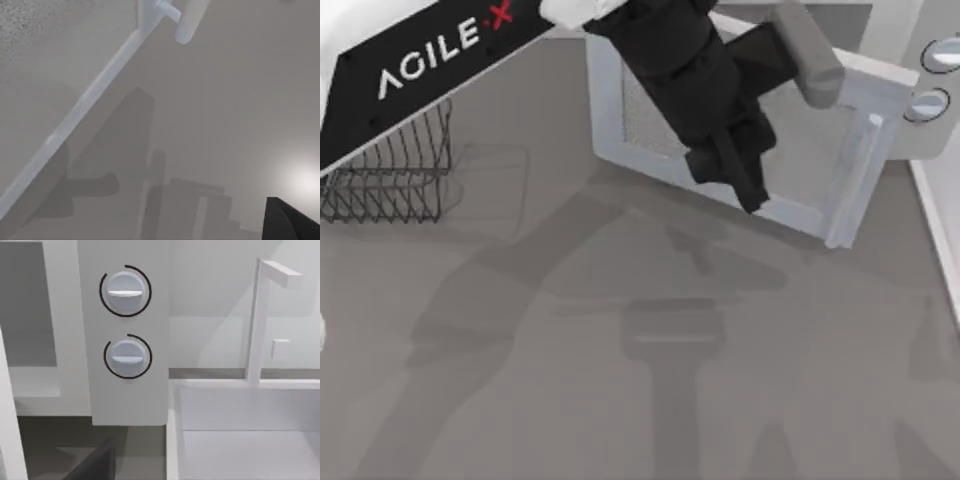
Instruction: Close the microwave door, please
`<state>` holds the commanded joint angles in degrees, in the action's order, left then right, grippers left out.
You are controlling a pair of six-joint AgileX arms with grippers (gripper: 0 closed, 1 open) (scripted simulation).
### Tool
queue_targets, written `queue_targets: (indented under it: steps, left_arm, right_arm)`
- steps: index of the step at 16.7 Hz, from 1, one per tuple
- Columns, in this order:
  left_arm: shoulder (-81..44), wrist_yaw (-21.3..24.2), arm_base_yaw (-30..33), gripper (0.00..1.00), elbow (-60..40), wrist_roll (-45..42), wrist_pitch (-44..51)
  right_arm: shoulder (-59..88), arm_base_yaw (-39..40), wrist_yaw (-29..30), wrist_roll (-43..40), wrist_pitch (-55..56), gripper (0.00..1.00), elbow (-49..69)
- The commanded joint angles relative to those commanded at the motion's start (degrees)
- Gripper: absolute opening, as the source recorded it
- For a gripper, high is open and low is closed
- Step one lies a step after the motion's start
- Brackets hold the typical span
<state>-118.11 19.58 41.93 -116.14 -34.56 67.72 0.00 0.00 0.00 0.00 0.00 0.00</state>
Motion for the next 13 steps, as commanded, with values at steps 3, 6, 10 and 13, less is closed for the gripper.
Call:
queue_targets:
  steps: [3, 6, 10, 13]
  left_arm:
    - [0.56, -0.64, -0.26, 0.0, -1.88, -0.36, -1.46]
    - [0.51, -0.57, -0.33, 0.0, -1.72, -0.36, -1.39]
    - [-0.96, 0.14, 0.82, 0.0, -1.88, -0.18, 0.4]
    - [-3.4, 0.58, 1.93, 0.0, -2.35, 0.69, 2.43]
  right_arm:
    - [0.0, 0.0, 0.0, 0.0, 0.0, 1.0, 0.0]
    - [0.0, 0.0, 0.0, 0.0, 0.0, 1.0, 0.0]
    - [0.0, 0.0, 0.0, 0.0, 0.0, 1.0, 0.0]
    - [0.0, 0.0, 0.0, 0.0, 0.0, 1.0, 0.0]
